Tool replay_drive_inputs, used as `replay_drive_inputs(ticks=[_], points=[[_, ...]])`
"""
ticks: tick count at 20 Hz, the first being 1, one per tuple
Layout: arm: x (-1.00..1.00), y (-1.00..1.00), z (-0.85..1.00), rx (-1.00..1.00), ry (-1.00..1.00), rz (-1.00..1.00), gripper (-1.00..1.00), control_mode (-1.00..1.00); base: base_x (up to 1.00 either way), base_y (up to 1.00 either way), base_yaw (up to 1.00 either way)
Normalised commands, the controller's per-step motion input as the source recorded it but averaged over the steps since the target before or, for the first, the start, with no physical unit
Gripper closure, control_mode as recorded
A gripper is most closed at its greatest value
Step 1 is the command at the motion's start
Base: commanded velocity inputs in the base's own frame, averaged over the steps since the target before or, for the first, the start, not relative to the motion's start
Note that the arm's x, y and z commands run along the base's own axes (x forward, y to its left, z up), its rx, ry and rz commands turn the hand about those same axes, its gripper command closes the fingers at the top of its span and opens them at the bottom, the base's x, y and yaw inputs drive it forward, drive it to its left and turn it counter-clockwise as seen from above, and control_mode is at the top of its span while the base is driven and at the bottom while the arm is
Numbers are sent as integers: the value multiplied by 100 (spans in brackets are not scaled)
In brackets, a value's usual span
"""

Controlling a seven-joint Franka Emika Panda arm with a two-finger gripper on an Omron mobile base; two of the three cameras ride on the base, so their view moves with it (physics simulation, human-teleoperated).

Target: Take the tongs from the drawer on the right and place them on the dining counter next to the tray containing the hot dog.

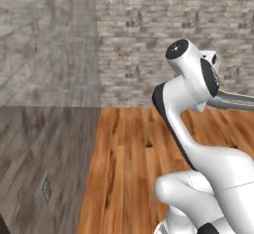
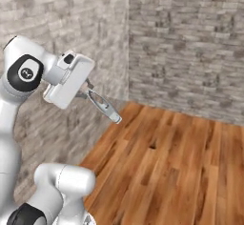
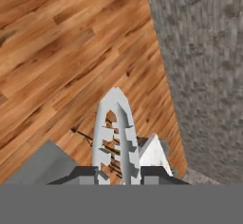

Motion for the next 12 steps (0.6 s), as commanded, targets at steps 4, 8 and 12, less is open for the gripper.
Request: replay_drive_inputs(ticks=[4,8,12], points=[[0,0,0,0,0,0,100,100,100,-56,0],[0,0,0,0,0,0,100,100,100,-64,0],[0,0,0,0,0,0,100,100,100,-75,-11]])
